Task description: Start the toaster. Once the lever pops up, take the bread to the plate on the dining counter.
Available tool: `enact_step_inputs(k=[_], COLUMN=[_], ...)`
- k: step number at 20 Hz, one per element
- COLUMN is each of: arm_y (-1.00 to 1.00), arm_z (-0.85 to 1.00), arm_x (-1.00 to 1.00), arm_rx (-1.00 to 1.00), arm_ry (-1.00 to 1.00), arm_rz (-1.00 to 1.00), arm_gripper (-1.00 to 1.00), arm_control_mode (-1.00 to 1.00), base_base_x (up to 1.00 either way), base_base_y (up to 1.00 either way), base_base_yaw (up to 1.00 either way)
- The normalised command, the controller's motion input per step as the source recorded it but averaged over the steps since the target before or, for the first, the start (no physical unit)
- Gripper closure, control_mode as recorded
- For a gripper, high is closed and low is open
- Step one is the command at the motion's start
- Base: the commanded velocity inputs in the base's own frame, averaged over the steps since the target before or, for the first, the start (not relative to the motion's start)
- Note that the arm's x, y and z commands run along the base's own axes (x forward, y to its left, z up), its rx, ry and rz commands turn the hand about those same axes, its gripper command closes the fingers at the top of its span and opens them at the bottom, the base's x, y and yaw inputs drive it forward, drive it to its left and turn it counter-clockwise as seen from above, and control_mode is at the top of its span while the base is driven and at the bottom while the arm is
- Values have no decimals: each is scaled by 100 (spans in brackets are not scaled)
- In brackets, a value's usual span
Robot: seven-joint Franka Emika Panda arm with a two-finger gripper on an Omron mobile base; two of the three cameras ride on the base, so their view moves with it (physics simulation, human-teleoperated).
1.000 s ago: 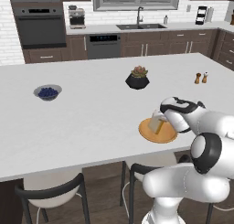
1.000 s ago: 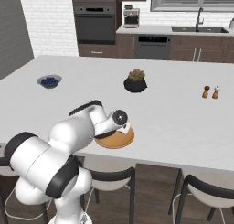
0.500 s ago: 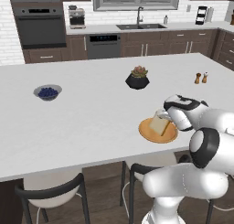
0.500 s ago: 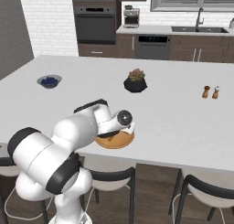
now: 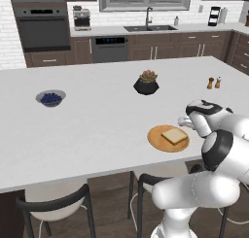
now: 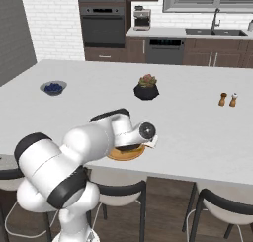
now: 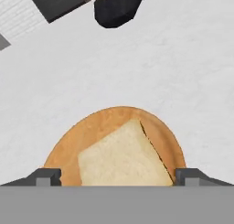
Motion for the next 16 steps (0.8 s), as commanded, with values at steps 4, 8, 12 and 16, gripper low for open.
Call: enact_step_inputs(k=[4, 8, 12, 16], arm_y=[-21, 6, 36, 24], arm_z=[10, 29, 55, 69], arm_x=[-12, -35, -48, -46], arm_rx=[-12, -19, -20, -18], arm_ry=[0, 0, 2, 6], arm_rz=[-6, -12, -14, -12], arm_gripper=[-100, -100, -100, -100], arm_control_mode=[-100, -100, -100, -100], base_base_x=[0, 0, 0, 0], base_base_y=[0, 0, 0, 0], base_base_yaw=[0, 0, 0, 0])
